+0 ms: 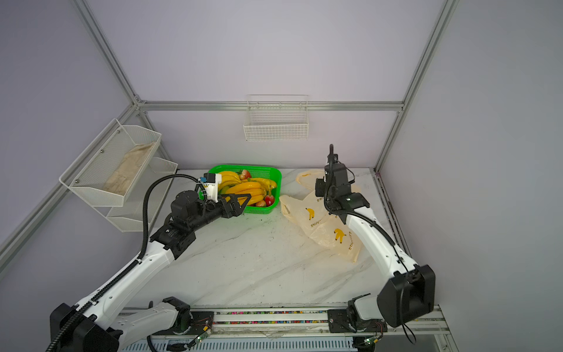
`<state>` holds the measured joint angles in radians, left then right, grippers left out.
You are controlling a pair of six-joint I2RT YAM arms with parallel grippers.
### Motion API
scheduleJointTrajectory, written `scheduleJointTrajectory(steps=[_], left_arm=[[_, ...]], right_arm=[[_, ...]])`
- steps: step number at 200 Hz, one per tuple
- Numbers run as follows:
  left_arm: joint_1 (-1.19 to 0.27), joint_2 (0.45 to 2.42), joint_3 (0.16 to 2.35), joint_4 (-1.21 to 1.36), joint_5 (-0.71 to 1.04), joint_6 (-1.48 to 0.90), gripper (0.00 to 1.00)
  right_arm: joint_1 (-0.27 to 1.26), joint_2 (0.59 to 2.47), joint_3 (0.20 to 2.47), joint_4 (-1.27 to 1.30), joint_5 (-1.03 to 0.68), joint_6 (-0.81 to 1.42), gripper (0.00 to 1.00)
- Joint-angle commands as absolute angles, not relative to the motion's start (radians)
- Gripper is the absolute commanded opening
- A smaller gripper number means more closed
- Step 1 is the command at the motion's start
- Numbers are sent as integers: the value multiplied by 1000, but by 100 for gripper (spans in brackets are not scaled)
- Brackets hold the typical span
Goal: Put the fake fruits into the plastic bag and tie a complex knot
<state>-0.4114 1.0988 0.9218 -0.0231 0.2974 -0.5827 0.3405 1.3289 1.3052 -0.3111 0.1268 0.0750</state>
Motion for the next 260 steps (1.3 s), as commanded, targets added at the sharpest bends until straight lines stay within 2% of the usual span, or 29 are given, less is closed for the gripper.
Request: scheduleJointTrajectory(steps=[1,15,42,91,125,148,166,183,195,202,208,225,229,242,257,260], left_arm=[[-440,1109,978,-17,238,-544,97],[-456,1119,1019,-43,219,-532,97],[-485,1124,1075,-52,198,-480,99],[-569,1184,1150,-32,104,-132,100],[-613,1289,1195,75,158,-133,100],[-632,1340,1231,83,18,-76,100],[-632,1367,1250,86,15,-12,98],[-632,1387,1268,103,45,27,86],[-632,1391,1270,121,78,43,65],[-632,1390,1273,123,106,35,51],[-633,1386,1275,124,134,26,36],[-645,1365,1283,107,147,-46,5],[-648,1359,1288,95,137,-66,0],[-663,1348,1325,31,97,-133,0],[-685,1350,1366,-42,52,-186,0],[-688,1352,1371,-52,47,-195,0]], right_arm=[[341,1271,1336,-326,-143,13,0],[341,1225,1357,-341,-195,-31,0],[341,1148,1361,-345,-150,-54,0],[341,1144,1366,-375,-299,6,0],[342,1142,1349,-364,-361,73,0],[341,1138,1328,-349,-430,82,0],[342,1134,1321,-364,-439,68,0],[341,1142,1307,-376,-457,51,0],[341,1158,1304,-400,-436,33,0],[341,1169,1302,-421,-390,19,0],[344,1180,1304,-438,-349,8,0],[352,1195,1297,-450,-232,0,0],[354,1192,1293,-448,-216,-1,5],[370,1174,1273,-435,-210,-8,25],[405,1136,1240,-404,-212,-15,40],[412,1126,1231,-395,-208,-14,48]])
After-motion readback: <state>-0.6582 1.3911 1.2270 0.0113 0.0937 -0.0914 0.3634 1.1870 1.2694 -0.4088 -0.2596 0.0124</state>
